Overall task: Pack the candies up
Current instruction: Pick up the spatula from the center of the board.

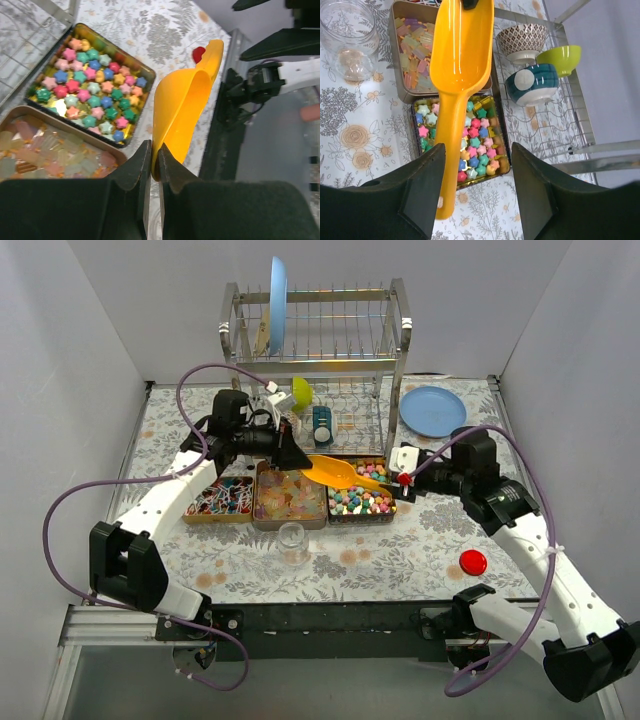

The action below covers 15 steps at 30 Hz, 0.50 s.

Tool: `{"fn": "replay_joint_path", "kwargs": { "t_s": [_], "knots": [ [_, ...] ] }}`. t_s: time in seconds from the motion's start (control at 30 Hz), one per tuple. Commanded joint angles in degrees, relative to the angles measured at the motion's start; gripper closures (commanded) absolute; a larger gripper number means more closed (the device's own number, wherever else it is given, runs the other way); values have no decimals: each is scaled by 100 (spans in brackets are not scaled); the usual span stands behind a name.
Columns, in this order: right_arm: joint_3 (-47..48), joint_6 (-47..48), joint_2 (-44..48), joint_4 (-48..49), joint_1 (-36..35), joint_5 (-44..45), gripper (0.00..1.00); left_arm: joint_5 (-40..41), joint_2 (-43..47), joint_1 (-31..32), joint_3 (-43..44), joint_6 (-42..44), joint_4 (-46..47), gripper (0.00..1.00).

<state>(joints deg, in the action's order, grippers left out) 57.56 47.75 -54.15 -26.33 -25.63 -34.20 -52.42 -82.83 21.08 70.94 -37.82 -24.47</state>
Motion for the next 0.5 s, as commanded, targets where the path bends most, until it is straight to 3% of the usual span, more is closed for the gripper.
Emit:
{"fn": "replay_joint_path", "kwargs": {
  "t_s": [0.0, 0.47],
  "knots": [
    [-113, 323, -113, 479, -188, -193, 38, -1094, 83, -227, -98, -946, 408, 100],
    [-289, 200, -386, 865, -698, 36, 45, -1367, 38, -359, -229, -1245, 698, 100]
  ]
}}
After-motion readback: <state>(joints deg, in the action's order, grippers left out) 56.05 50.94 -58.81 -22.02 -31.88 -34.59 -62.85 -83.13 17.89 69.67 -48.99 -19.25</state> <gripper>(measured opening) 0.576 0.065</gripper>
